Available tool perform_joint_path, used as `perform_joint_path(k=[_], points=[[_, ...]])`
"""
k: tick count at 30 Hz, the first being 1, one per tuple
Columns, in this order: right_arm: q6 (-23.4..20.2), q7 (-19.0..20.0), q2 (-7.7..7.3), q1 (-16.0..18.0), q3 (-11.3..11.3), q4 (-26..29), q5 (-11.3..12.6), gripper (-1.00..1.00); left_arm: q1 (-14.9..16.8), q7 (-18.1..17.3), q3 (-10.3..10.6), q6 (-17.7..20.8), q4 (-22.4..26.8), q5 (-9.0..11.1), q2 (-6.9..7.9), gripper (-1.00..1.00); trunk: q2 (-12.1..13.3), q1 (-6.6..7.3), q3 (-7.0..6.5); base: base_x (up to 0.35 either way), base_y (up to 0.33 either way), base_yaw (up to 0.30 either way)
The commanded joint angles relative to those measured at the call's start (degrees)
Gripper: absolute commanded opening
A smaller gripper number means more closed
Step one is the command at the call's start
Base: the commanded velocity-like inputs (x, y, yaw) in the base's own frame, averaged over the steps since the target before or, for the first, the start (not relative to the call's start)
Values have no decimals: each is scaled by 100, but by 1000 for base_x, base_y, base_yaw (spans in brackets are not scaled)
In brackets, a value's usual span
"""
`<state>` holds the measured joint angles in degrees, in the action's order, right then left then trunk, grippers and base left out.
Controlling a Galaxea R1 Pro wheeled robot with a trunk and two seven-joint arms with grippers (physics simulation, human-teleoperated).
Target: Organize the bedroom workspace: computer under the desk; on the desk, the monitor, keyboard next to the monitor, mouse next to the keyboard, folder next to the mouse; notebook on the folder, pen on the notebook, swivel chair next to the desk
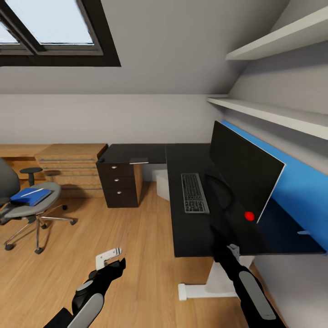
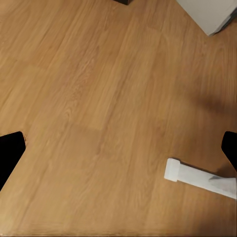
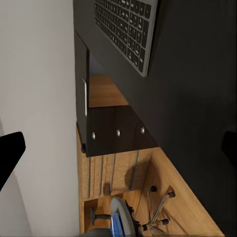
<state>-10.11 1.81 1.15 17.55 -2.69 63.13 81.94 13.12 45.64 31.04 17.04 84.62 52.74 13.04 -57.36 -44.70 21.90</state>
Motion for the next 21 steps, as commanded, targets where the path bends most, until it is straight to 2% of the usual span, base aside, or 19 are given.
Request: perform_joint_path(k=[1, 4, 7, 9, 12, 15, 17, 19, 21], points=[[-38, 4, 13, 3, -15, -20, 28, 100, 7, 37, 8, 15, -7, 24, 8, 100, -5, 3, 7, -333, 0, 0], [21, -21, 30, 3, 4, -91, -48, 100, 7, 29, 3, 8, -124, 21, 12, 100, -5, 3, 7, -334, 0, 0], [143, -27, 57, 3, 74, -117, -226, 100, 7, 14, 6, -10, -355, 17, 8, 100, -5, 3, 7, -333, 0, 0], [501, -28, 108, 3, 382, -135, -679, 100, 7, 2, 22, -28, -803, -8, 6, 100, -5, 3, 7, -333, 0, 0], [860, -25, 118, -2, 795, -181, -1151, 100, 7, 8, 46, -35, -1211, 0, 0, 100, -5, 3, 7, -333, 0, 0], [1166, -25, 123, -8, 1251, -590, -1671, 100, 7, 11, 77, -48, -1719, -2, -20, 100, -5, 3, 7, -333, 0, 0], [1336, -24, 128, -9, 1439, -1110, -1936, 100, 7, 8, 110, -73, -2042, -1, -26, 100, -5, 3, 7, -302, 0, 0], [1485, -20, 126, -9, 1524, -1551, -2137, 100, 7, 4, 172, -178, -2304, 3, -31, 100, -5, 3, 7, -163, 0, 0], [1735, -8, 121, -10, 1591, -2144, -2465, 100, 7, -47, 383, -499, -2699, 8, -35, 100, -5, 3, 7, -76, 0, 0]])
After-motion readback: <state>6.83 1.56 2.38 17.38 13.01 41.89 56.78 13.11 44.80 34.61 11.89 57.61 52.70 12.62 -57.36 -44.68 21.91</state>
